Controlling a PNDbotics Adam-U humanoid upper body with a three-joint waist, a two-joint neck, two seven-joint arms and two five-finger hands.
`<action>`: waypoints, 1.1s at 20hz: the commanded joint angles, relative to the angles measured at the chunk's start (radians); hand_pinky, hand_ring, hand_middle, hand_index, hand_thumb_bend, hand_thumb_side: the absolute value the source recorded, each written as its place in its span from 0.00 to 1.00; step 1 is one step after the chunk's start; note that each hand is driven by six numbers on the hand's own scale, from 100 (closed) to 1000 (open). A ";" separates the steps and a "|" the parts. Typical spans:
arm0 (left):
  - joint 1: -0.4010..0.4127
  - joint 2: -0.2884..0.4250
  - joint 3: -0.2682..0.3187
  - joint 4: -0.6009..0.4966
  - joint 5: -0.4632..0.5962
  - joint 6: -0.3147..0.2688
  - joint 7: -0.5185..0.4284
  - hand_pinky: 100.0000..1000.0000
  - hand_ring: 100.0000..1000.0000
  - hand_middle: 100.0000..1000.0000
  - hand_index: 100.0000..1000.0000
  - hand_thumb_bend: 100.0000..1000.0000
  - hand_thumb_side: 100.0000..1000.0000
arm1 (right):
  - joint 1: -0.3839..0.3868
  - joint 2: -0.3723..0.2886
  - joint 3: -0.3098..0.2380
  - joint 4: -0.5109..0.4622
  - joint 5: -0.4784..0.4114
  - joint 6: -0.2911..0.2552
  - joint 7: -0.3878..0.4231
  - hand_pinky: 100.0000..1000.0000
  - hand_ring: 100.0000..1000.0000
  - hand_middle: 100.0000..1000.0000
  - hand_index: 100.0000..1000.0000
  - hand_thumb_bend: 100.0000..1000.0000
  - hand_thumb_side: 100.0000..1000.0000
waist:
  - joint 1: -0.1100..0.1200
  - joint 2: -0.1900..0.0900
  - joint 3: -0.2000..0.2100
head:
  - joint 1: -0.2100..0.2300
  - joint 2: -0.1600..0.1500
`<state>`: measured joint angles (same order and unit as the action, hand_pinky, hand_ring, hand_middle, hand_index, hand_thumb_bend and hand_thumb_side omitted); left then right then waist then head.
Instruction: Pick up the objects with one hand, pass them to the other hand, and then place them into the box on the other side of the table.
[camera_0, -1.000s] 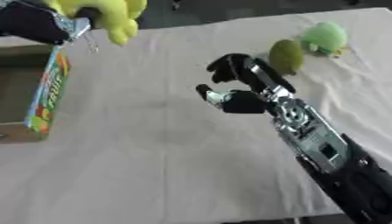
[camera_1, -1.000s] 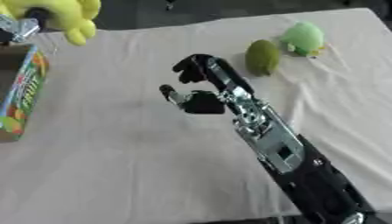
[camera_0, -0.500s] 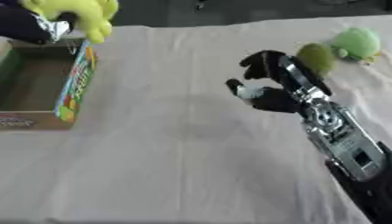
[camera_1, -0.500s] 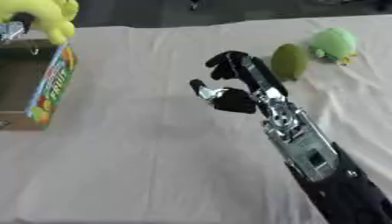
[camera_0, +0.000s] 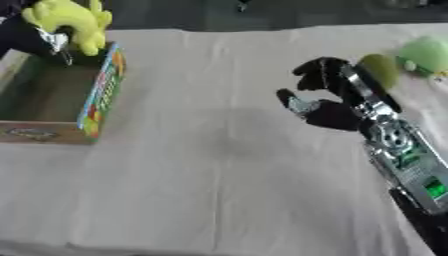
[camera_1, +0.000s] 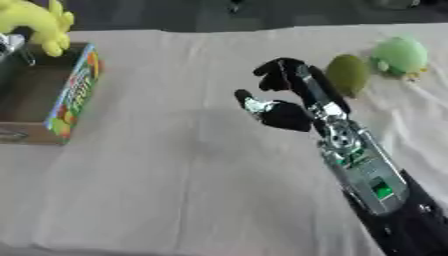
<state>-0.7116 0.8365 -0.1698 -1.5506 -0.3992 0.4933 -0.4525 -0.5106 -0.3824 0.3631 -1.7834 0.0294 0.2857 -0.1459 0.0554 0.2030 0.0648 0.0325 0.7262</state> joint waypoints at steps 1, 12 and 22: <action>-0.011 0.048 0.027 0.046 -0.031 -0.004 0.017 0.58 0.59 0.51 0.48 0.12 0.00 | -0.018 -0.018 -0.013 -0.024 -0.002 -0.001 -0.006 0.75 0.61 0.45 0.63 0.36 0.14 | 0.000 -0.014 0.000 | 0.014 -0.012; -0.028 0.006 0.035 0.263 -0.145 -0.036 0.049 0.59 0.59 0.52 0.50 0.18 0.00 | -0.019 -0.018 -0.020 -0.031 -0.005 0.000 -0.015 0.74 0.61 0.44 0.63 0.36 0.14 | -0.005 -0.013 -0.005 | 0.037 -0.010; -0.034 -0.019 0.031 0.325 -0.163 -0.070 0.027 0.68 0.71 0.66 0.72 0.45 0.10 | -0.016 -0.014 -0.023 -0.033 -0.009 -0.002 -0.023 0.74 0.61 0.44 0.63 0.36 0.13 | -0.007 -0.013 -0.007 | 0.046 -0.010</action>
<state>-0.7233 0.7950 -0.1537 -1.2226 -0.5543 0.4299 -0.4222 -0.5109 -0.3826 0.3518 -1.7927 0.0266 0.2846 -0.1634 0.0481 0.2044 0.0572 0.0738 0.7255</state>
